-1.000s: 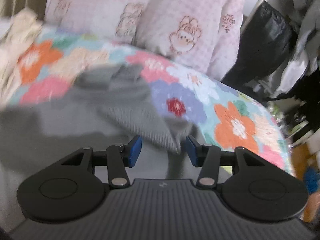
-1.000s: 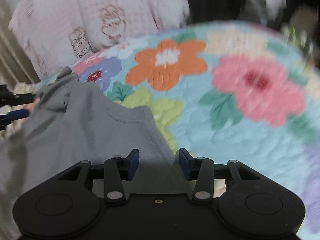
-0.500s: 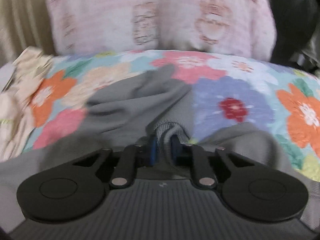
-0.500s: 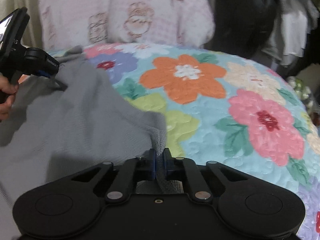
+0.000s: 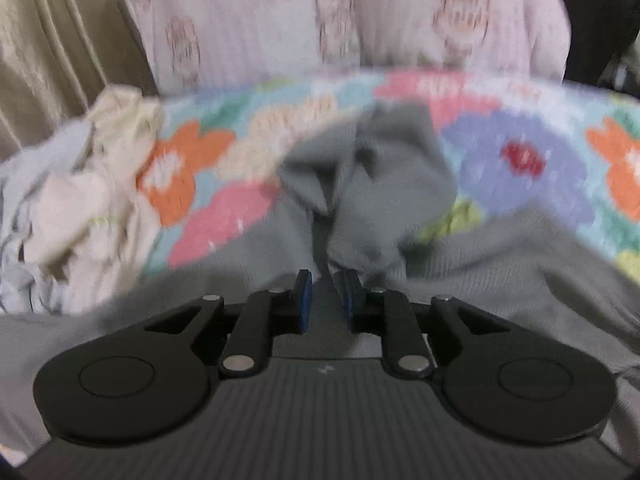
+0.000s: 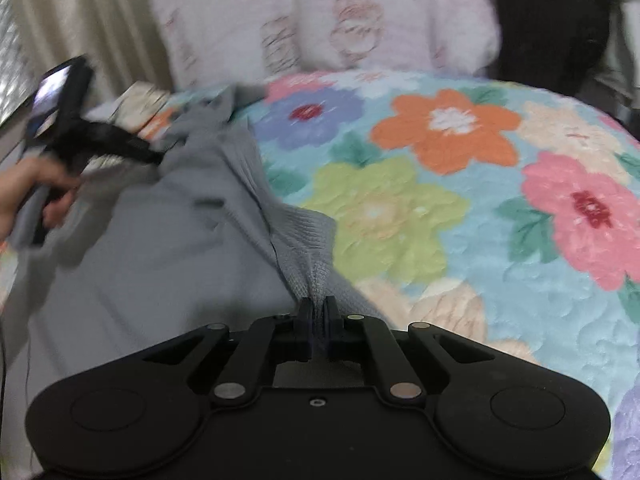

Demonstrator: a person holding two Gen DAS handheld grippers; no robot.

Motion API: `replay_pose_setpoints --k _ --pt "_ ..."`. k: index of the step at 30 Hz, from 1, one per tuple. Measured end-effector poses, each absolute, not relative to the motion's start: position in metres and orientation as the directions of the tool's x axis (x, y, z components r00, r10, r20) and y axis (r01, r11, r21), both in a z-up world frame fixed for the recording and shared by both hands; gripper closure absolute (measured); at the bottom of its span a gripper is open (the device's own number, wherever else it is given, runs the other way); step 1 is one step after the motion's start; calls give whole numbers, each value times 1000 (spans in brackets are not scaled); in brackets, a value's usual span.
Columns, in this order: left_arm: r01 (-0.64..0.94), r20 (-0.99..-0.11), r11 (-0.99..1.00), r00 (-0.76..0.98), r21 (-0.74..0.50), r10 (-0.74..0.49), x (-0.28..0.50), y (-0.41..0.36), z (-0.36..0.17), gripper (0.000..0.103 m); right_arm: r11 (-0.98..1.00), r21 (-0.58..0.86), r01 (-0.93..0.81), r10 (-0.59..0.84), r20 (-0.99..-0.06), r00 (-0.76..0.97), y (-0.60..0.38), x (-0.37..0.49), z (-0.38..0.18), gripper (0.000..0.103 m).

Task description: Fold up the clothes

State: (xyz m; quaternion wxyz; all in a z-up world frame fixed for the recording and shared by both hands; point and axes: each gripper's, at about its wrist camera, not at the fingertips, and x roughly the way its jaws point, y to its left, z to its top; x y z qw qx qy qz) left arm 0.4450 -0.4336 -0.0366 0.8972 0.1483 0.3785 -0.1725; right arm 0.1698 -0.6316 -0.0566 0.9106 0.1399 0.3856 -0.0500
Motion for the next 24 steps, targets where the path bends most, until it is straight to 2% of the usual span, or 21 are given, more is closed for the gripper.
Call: replay_pose_setpoints --k 3,4,7,9,13,14,15,16,17,19,20,21,22,23,24 --pt "507 -696 860 638 59 -329 441 -444 -23 67 947 217 236 -21 -692 721 -637 172 -56 90" --pt "537 -684 843 627 33 -373 439 -448 -18 63 941 225 251 -28 -690 723 -640 173 -57 86" --pt "668 -707 744 510 -34 -490 439 -472 -20 56 917 256 306 -51 -686 726 -653 174 -62 77" --pt "750 -730 660 425 -48 -536 438 -489 -28 56 896 280 344 -68 -680 730 -664 174 -66 77" --pt "789 -727 593 500 160 -471 425 -509 -47 56 859 347 376 -76 -640 765 -680 168 -66 77" --pt "789 -739 593 495 162 -457 426 -511 -52 56 851 372 371 -59 -635 770 -682 169 -66 76" --pt "784 -758 606 473 131 -449 432 -511 -59 56 843 397 364 -36 -633 773 -684 170 -68 75" --pt "775 -778 625 449 94 -441 438 -510 -65 55 835 420 356 -8 -637 771 -686 174 -70 66" --pt "764 -796 642 423 57 -433 444 -510 -71 55 833 428 351 11 -648 762 -685 179 -74 51" --pt "720 -811 692 380 -42 -445 457 -506 -83 54 837 421 350 29 -673 739 -679 188 -84 47" --pt "702 -816 709 369 -68 -444 460 -506 -84 54 839 418 350 38 -686 727 -676 193 -89 48" --pt "686 -822 723 362 -84 -439 462 -508 -83 61 855 383 349 21 -698 716 -671 197 -91 53" --pt "688 -822 721 367 -74 -435 462 -512 -78 91 883 312 350 -32 -704 709 -663 200 -90 83" --pt "699 -820 713 376 -55 -431 460 -518 -70 96 897 252 362 -100 -682 725 -656 199 -85 95" --pt "709 -817 705 386 -35 -428 459 -525 -63 96 901 209 382 -170 -639 750 -651 195 -77 95"
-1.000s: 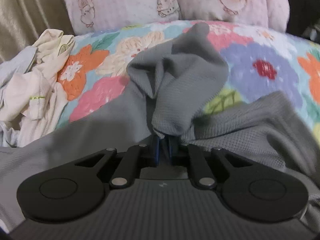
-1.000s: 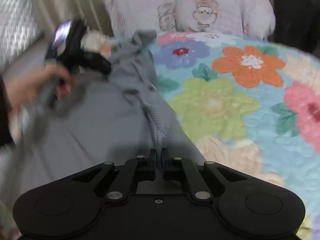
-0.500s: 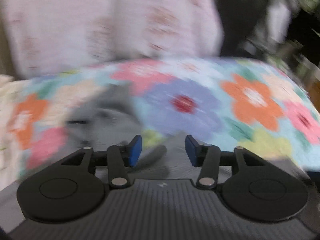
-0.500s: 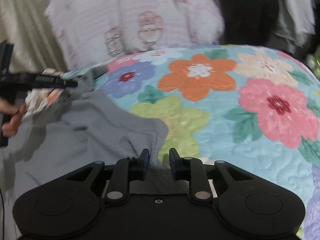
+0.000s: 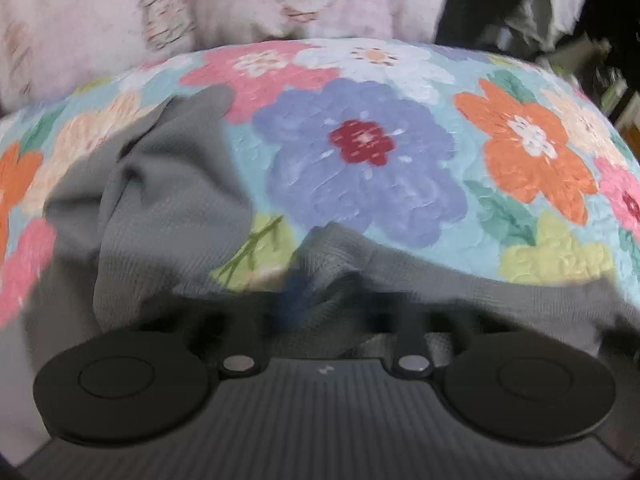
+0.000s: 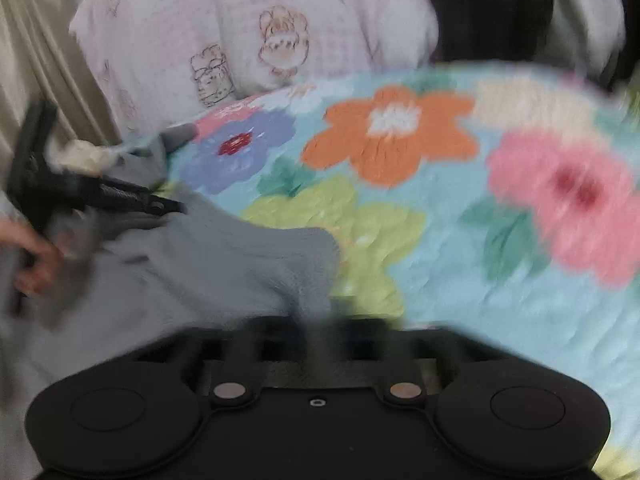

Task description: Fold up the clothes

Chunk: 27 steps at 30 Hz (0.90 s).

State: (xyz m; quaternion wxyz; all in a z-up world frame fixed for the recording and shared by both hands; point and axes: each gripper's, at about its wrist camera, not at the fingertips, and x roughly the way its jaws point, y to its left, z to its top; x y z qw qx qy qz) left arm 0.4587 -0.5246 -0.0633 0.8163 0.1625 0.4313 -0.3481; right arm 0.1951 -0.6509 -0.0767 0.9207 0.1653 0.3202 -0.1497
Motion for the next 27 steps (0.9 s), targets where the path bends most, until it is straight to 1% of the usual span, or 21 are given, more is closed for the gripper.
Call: replay_pose_setpoints --k 2,3,5,6,7,9,11,13,14,16,17,20,24,27 --pt "730 -733 684 461 -9 -501 449 -539 -38 96 899 172 402 -263 -522 811 -644 183 -53 96" --pt "739 -677 673 498 5 -542 443 -546 -24 96 888 174 426 -297 -492 818 -644 178 -45 96" --pt "755 -555 655 559 35 -616 432 -561 3 95 860 195 471 -340 -469 815 -652 171 -42 96" --pt "762 -534 645 569 55 -626 429 -574 7 93 848 201 491 -355 -473 807 -656 170 -44 96" --pt "763 -550 642 570 77 -610 429 -589 1 87 836 197 512 -368 -491 790 -661 171 -49 96" --pt "760 -598 638 570 123 -564 430 -617 -17 85 814 178 554 -392 -536 748 -670 175 -61 96" --pt "750 -630 643 575 151 -522 429 -631 -35 80 783 149 604 -417 -595 687 -678 178 -73 96" --pt "753 -648 650 548 107 -529 431 -630 -40 68 764 135 631 -414 -648 640 -684 181 -84 96" --pt "758 -649 649 530 74 -545 434 -626 -39 66 756 145 638 -405 -663 630 -688 181 -87 96" --pt "768 -634 639 516 45 -576 439 -608 -30 57 742 182 645 -381 -677 630 -696 179 -91 96" --pt "766 -622 640 531 60 -576 443 -598 -25 55 738 195 646 -373 -680 631 -699 179 -91 96" --pt "712 -612 686 613 153 -500 468 -570 -13 53 733 209 647 -361 -686 631 -701 177 -92 95" --pt "642 -649 746 646 177 -402 504 -527 -21 52 718 234 656 -347 -696 629 -703 176 -90 95" --pt "584 -680 789 658 191 -322 532 -497 -31 52 720 224 657 -347 -703 621 -702 179 -91 95"
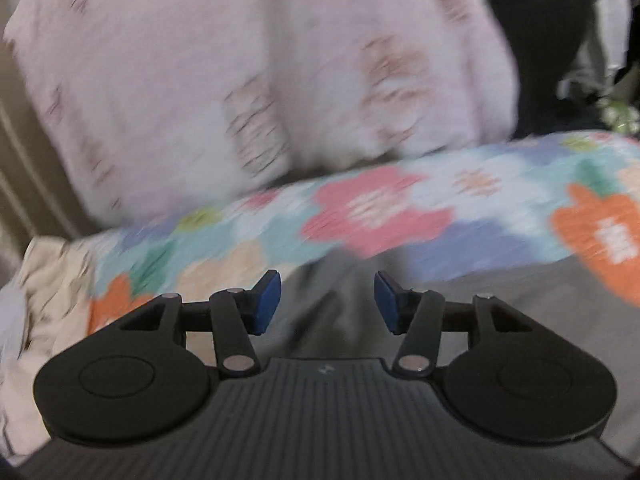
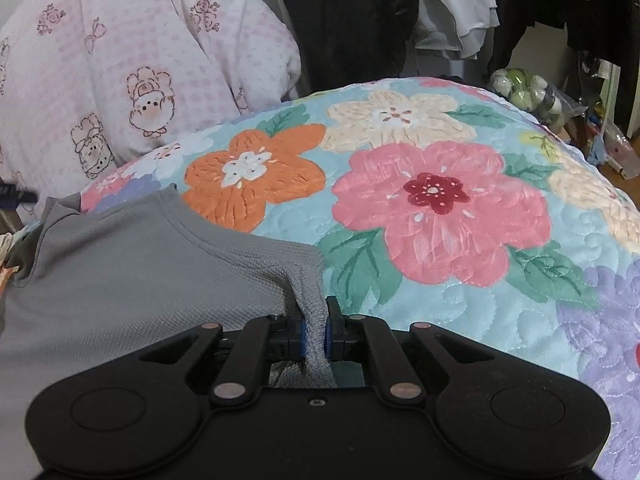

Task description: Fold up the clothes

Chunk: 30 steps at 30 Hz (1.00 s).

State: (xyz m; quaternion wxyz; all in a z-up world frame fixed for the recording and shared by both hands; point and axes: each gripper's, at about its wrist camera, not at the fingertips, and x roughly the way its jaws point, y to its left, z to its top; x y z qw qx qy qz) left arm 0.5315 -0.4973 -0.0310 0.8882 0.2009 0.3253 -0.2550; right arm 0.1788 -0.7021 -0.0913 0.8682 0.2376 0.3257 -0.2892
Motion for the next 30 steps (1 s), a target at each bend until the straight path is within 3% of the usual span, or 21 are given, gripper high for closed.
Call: replay_pose_setpoints --k 8,9,10,11,13,17,19,20,23,24,25,26,30 --pt "579 -735 804 602 134 -311 575 -471 -79 42 742 162 651 -369 -712 597 -700 190 -93 93" --pt "592 -758 800 565 97 -326 580 -470 -85 51 746 151 649 -374 -711 595 -699 191 -94 93" --pt "607 -782 794 516 46 -350 586 -468 -90 90 751 140 645 -380 -708 595 -698 192 -95 93" --pt "616 -800 788 475 4 -368 589 -468 -95 96 758 128 640 -385 -704 597 -698 193 -96 93" --pt "630 -780 777 499 26 -378 582 -470 -90 97 764 120 634 -390 -698 601 -697 194 -99 93" --pt "554 -576 826 711 107 -403 568 -455 -39 97 768 113 630 -389 -699 600 -697 193 -96 93" --pt "433 -417 899 831 72 -367 572 -435 -13 96 761 122 637 -389 -701 598 -698 192 -96 93" --pt "390 -395 920 852 41 -344 580 -428 -8 95 761 118 638 -391 -701 596 -698 192 -96 94" --pt "257 -498 964 846 70 -189 606 -424 -18 92 768 93 633 -402 -700 591 -695 194 -95 94" --pt "234 -524 967 839 103 -147 609 -425 -24 84 769 94 633 -401 -699 591 -695 194 -96 94" --pt "230 -549 965 826 128 -125 609 -426 -28 61 769 95 633 -401 -699 592 -695 194 -96 93" --pt "233 -574 961 812 148 -109 608 -427 -31 53 769 96 632 -400 -699 593 -696 194 -96 93" --pt "309 -667 941 732 138 -143 577 -423 -43 49 777 101 621 -390 -698 601 -697 192 -96 94"
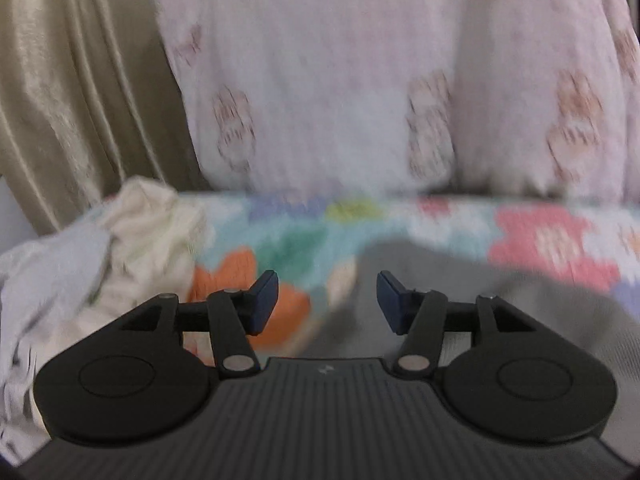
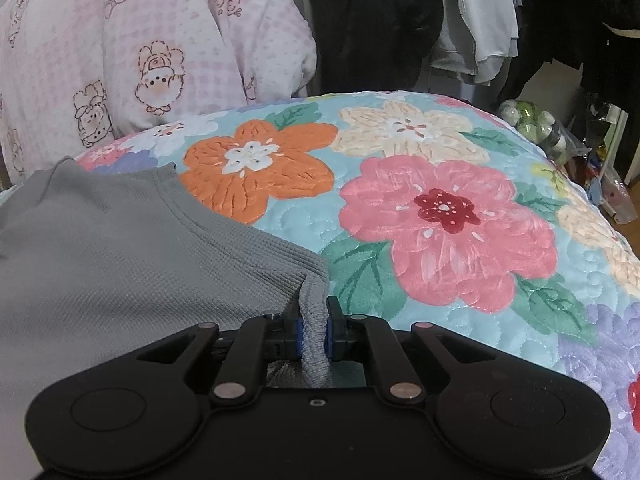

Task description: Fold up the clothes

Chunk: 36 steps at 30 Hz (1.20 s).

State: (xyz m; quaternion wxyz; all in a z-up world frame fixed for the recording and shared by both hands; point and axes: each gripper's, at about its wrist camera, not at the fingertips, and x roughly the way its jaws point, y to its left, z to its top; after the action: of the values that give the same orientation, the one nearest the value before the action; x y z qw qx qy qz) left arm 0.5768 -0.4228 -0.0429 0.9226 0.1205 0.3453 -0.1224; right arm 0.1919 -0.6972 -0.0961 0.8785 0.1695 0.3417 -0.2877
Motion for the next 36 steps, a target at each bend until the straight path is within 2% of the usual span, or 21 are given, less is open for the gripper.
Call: replay_pose_setpoints --k 4,6,7,9,10,11,12,13,15,19,24,28,31,32,36 --pt "379 -753 921 631 89 -187 522 -409 -50 49 786 145 601 -341 -709 617 -697 185 -91 86" --pt "391 -777 917 600 80 -188 485 -388 -50 49 791 181 584 -299 -719 627 -696 179 -86 68" --pt "383 -780 921 599 76 -184 466 -377 -48 49 793 198 576 -278 -723 632 -696 176 -83 55" --pt "364 -768 931 604 28 -213 417 -354 -41 48 821 243 516 -208 -716 667 -687 163 -72 53" --pt "364 -756 931 609 -5 -241 393 -344 -36 44 831 258 493 -189 -702 687 -681 153 -65 52" --pt "368 -744 929 614 -25 -264 374 -333 -33 42 837 269 476 -177 -690 702 -675 144 -59 44" --pt "364 -730 931 626 -36 -273 352 -322 -31 37 845 271 462 -169 -683 710 -670 135 -54 42" --pt "356 -726 934 634 -35 -268 331 -312 -31 32 851 259 458 -176 -680 712 -667 127 -49 42" --pt "347 -733 938 633 -21 -250 295 -295 -33 32 850 239 470 -205 -672 712 -662 108 -41 42" --pt "339 -780 940 597 35 -187 235 -259 -46 32 745 355 565 -196 -693 693 -665 66 -45 42" --pt "284 -835 956 542 74 -96 174 -205 -64 31 648 424 633 -204 -704 680 -647 28 -50 42" --pt "207 -863 977 502 46 -65 132 -158 -74 31 624 357 695 -238 -760 604 -637 25 -49 42" --pt "278 -869 960 481 30 -113 107 -140 -77 31 710 178 681 -285 -812 510 -638 40 -40 42" --pt "317 -866 948 483 38 -126 98 -137 -76 31 735 160 659 -268 -824 499 -639 37 -39 42" --pt "476 -856 876 481 76 -188 68 -142 -71 27 779 234 581 -108 -863 493 -639 11 -46 42"
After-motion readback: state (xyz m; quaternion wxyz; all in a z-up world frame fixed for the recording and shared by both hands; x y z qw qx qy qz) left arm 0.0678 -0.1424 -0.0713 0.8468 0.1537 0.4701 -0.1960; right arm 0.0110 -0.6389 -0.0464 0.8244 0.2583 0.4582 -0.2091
